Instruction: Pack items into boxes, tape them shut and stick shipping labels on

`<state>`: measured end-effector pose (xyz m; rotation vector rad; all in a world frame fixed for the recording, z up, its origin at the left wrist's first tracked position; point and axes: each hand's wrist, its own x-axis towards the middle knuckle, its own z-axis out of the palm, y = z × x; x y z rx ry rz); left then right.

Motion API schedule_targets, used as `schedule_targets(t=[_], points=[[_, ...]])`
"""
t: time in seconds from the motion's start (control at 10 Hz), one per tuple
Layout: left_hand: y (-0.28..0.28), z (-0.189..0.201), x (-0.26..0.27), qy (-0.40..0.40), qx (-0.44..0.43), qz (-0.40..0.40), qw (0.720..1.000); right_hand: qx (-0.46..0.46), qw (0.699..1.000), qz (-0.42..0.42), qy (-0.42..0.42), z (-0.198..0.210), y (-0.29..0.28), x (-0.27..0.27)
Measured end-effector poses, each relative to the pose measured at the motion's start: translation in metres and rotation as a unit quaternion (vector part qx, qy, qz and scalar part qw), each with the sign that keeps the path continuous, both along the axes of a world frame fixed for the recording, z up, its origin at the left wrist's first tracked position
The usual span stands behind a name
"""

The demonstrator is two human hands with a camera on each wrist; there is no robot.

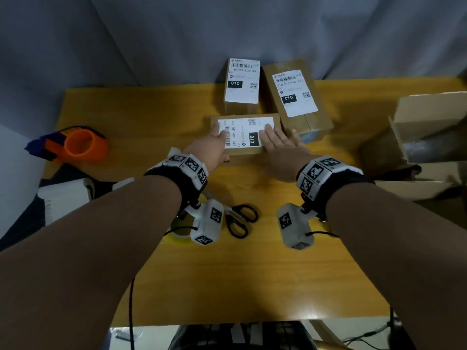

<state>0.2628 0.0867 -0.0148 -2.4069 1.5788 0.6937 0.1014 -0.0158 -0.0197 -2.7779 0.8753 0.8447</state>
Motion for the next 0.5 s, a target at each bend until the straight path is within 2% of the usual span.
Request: schedule_targets(t=[0.1,0.3,0.4,0.5], points=[[-0.015,-0.005,-0.003,0.019,-0.01,-0.024,0.999,-0.012,1.0,-0.014,0.025,0.003,-0.014,-0.008],[-0.022,0.002,0.006,0.01,-0.066,-0.05,0.997,0.055,0.997,-0.019,-0.059,0.013,-0.031,-0.018],[-0.019,0.008,0.007,0.0,-0.075,-0.04,0.996,0.057,0.994,-0.035,-0.086,0.014,-0.038,-0.019],[-0.014,0.019,0.008,-0.008,-0.068,-0.024,0.997,0.043,0.99,-0.086,-0.105,0.023,-0.039,-0.015]])
